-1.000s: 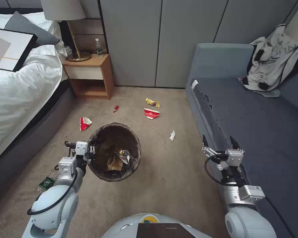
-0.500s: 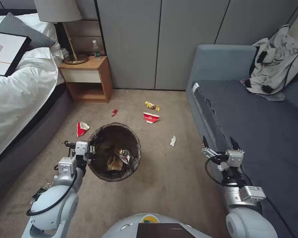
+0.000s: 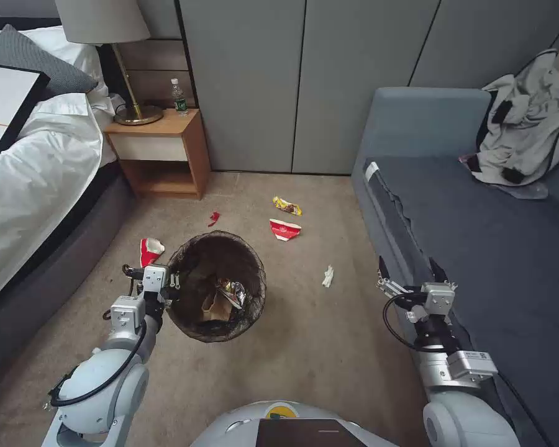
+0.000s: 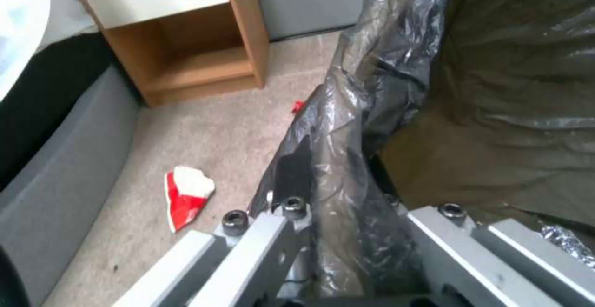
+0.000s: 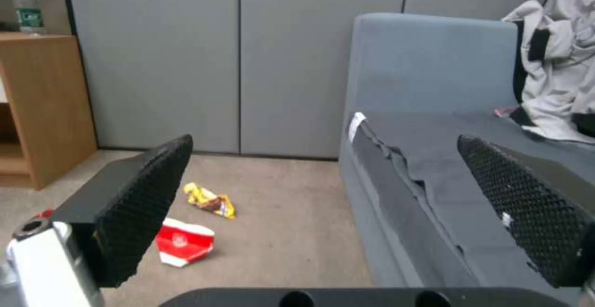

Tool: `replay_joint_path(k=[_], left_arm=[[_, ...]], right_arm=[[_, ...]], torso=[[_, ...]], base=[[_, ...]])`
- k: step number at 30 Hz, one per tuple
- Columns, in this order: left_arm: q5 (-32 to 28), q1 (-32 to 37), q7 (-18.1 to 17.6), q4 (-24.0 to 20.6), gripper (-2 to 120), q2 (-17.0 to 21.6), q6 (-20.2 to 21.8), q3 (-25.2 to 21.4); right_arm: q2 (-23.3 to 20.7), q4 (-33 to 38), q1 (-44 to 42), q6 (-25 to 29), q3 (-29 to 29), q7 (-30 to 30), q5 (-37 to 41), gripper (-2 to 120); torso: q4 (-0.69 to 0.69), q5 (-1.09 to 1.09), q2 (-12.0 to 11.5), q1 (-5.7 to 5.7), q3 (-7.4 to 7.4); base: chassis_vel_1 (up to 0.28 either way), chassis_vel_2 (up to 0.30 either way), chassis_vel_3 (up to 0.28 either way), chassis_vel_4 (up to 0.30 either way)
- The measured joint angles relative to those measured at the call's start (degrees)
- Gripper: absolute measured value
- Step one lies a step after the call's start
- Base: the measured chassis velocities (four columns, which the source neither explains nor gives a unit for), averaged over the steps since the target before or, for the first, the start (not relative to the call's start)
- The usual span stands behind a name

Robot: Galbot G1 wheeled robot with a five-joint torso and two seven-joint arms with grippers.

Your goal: Pick up the trash bin, then pick up the garbage from the floor and place it into the trash bin.

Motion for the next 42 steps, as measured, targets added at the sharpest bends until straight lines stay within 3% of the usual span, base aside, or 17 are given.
replay_joint_path(k=[42], left_arm=[[-0.24, -0.03, 0.13, -0.16, 3, 0.09, -0.06, -0.82]], right_arm=[[0.02, -0.47, -0.38, 0.13, -0.69, 0.04, -0.1, 100]], torso=[[0.0, 0.0, 0.0, 0.0, 0.0]], base=[[-0.106, 0.108, 0.108, -0.101]])
